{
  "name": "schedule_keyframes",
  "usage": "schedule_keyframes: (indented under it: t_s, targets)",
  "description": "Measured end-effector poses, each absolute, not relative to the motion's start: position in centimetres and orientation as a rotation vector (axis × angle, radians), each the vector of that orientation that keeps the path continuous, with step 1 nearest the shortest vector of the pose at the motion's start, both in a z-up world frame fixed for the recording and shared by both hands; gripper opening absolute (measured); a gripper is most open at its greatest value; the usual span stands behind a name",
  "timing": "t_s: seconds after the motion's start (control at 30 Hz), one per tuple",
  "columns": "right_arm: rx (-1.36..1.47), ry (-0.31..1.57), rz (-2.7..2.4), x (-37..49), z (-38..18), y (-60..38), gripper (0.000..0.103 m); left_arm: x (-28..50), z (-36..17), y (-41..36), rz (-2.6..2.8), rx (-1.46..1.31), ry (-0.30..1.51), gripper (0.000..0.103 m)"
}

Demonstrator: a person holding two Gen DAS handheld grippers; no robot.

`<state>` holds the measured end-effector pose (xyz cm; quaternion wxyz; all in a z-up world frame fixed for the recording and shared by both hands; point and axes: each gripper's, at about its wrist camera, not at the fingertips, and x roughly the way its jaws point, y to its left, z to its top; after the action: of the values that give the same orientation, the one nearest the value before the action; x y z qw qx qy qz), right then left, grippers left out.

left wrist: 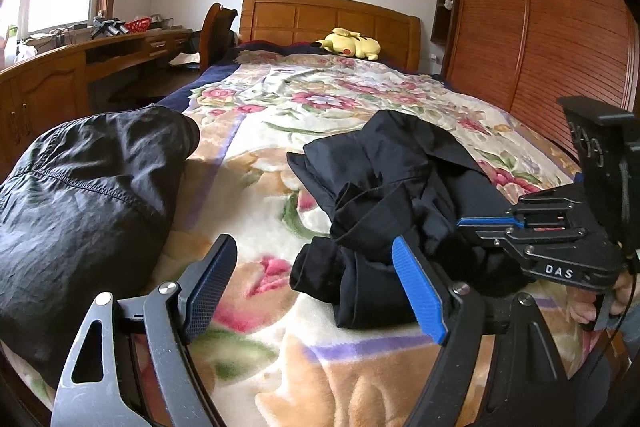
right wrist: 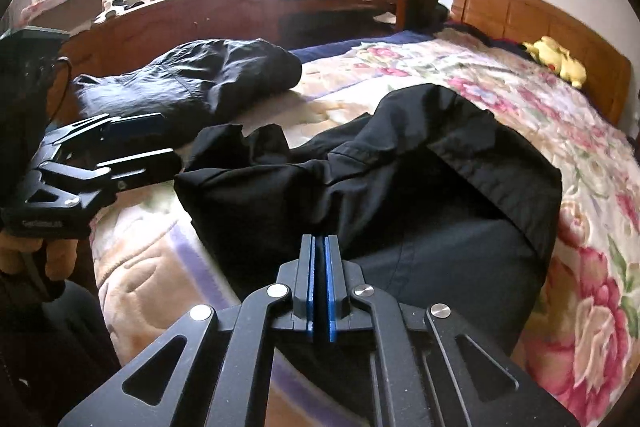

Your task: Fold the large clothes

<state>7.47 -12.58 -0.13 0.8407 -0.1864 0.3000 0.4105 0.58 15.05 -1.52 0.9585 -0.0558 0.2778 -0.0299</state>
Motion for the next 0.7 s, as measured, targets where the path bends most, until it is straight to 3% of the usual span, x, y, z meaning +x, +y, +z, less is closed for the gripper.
schedule_keyframes:
  t_s: [0.1, 0.17, 0.23, 0.27, 0.4, 0.7]
  targets:
    - [-0.391, 0.654, 0.871, 8.3, 0.2, -12.8, 0.005, 0.5, -1.5, 15.1, -0.063, -0.106, 0.566, 0.081]
    - [-0.391, 0.637, 0.866, 8.7, 0.9, -13.0, 0.011, 0.4, -1.6, 15.0, -0.065, -0.096, 0.568, 0.081]
    - [-0.399, 0.599, 0.831, 8.9, 1.8, -13.2, 0.029, 0.4, -1.7, 14.9, -0.068, -0.088, 0.570, 0.081]
    - [-0.400, 0.582, 0.813, 9.3, 2.3, -13.3, 0.032, 0.4, -1.8, 14.9, -0.069, -0.082, 0.573, 0.081]
    - [-0.419, 0.571, 0.734, 12.4, 3.0, -12.9, 0.033, 0.8, -2.4, 15.0, -0.064, -0.074, 0.595, 0.081]
    - [-0.509, 0.786, 0.760, 18.7, -0.3, -7.5, 0.033, 1.0, -3.2, 14.8, -0.080, -0.065, 0.631, 0.081]
